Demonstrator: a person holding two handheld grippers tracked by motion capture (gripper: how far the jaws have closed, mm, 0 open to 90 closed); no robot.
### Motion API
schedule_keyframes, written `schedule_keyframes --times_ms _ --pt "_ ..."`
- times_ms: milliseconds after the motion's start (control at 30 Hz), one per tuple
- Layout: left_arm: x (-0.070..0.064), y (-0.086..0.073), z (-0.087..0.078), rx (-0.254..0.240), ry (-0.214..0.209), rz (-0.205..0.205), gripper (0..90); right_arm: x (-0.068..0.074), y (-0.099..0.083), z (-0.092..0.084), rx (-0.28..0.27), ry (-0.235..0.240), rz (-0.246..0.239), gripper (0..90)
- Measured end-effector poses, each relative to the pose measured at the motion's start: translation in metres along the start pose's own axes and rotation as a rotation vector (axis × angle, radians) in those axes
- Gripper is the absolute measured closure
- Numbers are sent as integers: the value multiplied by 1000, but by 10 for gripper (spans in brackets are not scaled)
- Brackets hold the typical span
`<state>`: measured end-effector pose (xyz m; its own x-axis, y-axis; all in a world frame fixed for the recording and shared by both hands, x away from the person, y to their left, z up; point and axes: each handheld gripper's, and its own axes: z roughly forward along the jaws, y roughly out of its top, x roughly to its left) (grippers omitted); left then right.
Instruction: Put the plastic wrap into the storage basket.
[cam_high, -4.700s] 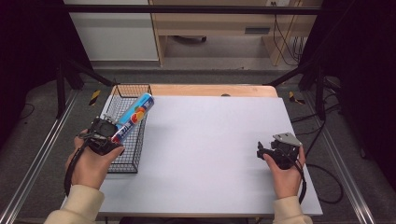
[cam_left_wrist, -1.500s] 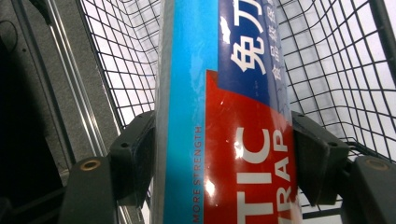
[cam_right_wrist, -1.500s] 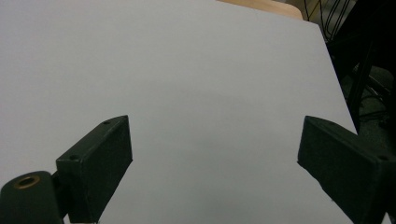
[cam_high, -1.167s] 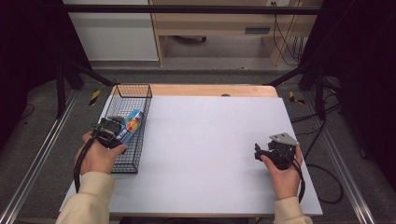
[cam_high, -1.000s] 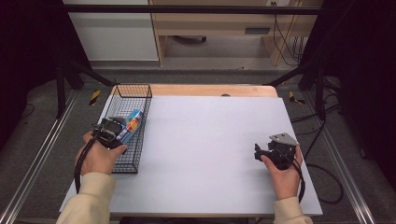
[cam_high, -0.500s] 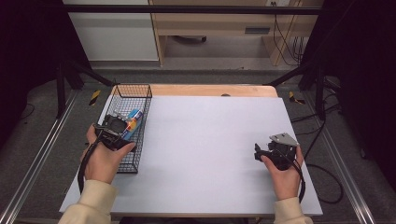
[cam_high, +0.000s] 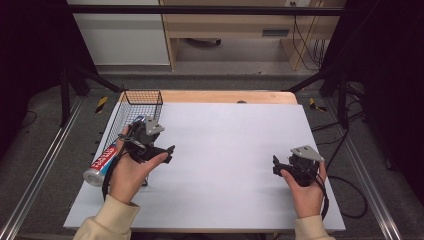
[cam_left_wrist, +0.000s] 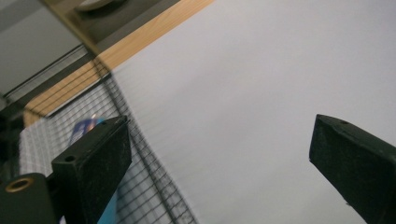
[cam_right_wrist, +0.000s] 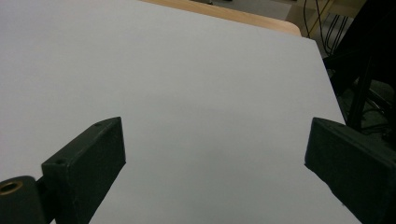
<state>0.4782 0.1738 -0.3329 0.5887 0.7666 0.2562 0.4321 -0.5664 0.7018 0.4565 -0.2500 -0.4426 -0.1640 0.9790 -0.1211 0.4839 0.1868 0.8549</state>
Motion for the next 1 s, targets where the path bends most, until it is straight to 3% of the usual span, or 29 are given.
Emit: schedule_keyframes --times_ms 200,233,300,367,433,500,567,600,667,767,867,1000 --pt "-11 2 20 -104 -88 64 46 2 -4 -5 -12 14 3 47" --pt "-12 1 25 -106 -105 65 44 3 -4 -6 -15 18 5 46" --pt "-14 -3 35 -119 -93 91 32 3 -5 -7 -24 36 4 42" --pt "-17 -8 46 -119 -106 120 33 4 -5 -6 -29 45 -17 43" --pt "-20 -14 56 -122 -131 116 37 5 -6 -4 -29 45 -27 43" --pt "-24 -18 67 -156 -204 89 39 5 -6 -4 -25 57 -32 42" --pt "-31 -22 72 -208 -250 66 43 5 -6 -3 -17 50 -31 43" --pt "-35 -24 74 -227 -271 68 45 5 -6 -3 -15 50 -29 44" --pt "-44 -24 77 -231 -327 115 46 3 -7 -4 -15 64 -9 50" --pt "-54 -33 76 -291 -330 95 44 1 -10 -4 -10 78 -5 59" --pt "-61 -48 74 -313 -369 62 43 -3 -14 -4 -8 90 2 64" --pt "-64 -61 75 -323 -338 78 40 -10 -24 -1 -8 95 9 64"
